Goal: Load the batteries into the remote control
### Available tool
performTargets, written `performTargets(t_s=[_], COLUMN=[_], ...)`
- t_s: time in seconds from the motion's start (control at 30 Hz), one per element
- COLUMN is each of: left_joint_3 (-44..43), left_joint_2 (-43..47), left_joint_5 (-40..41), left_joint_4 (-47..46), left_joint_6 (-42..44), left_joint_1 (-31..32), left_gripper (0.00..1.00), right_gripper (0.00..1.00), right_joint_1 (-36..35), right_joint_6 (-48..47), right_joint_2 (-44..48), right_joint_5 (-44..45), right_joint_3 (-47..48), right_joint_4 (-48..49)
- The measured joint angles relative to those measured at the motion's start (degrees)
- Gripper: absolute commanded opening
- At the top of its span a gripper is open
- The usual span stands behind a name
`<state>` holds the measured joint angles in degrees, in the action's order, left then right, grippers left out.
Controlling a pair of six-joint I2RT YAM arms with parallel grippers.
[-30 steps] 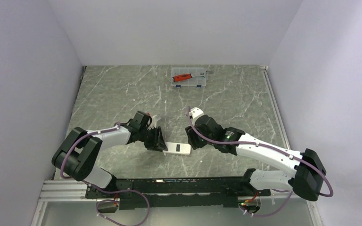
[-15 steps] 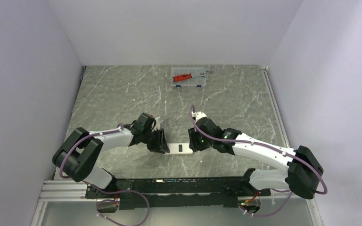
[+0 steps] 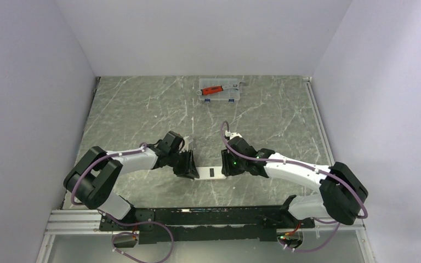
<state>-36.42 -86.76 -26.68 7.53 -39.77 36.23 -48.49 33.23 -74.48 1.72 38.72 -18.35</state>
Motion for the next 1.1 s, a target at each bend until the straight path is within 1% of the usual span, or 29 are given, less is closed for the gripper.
performTargets(t_s=[0.5, 0.7, 0.97, 1.1], left_joint_3=[-1.22, -1.53, -2.54, -3.21], left_joint_2=[-0.85, -1.20, -2.23, -2.84], left_joint_5=[0.00, -0.09, -0.70, -1.03], left_joint_4=[1.25, 1.53, 2.67, 3.48], left_joint_6=[0.07, 0.07, 0.11, 0.15], left_joint_1=[0.20, 0.20, 0.00, -0.07], left_gripper=[0.35, 0.35, 0.35, 0.34], right_gripper=[0.23, 0.19, 0.11, 0.09], right_joint_1=[2.56, 3.08, 3.87, 4.09], right_joint_6=[0.37, 0.22, -0.15, -0.26], right_joint_2=[-4.98, -5.84, -5.99, -5.99], right_joint_5=[-1.05, -3.23, -4.63, -5.07], right_joint_3=[-0.07, -0.07, -0.07, -0.33], right_joint_4=[2.40, 3.48, 3.61, 3.91])
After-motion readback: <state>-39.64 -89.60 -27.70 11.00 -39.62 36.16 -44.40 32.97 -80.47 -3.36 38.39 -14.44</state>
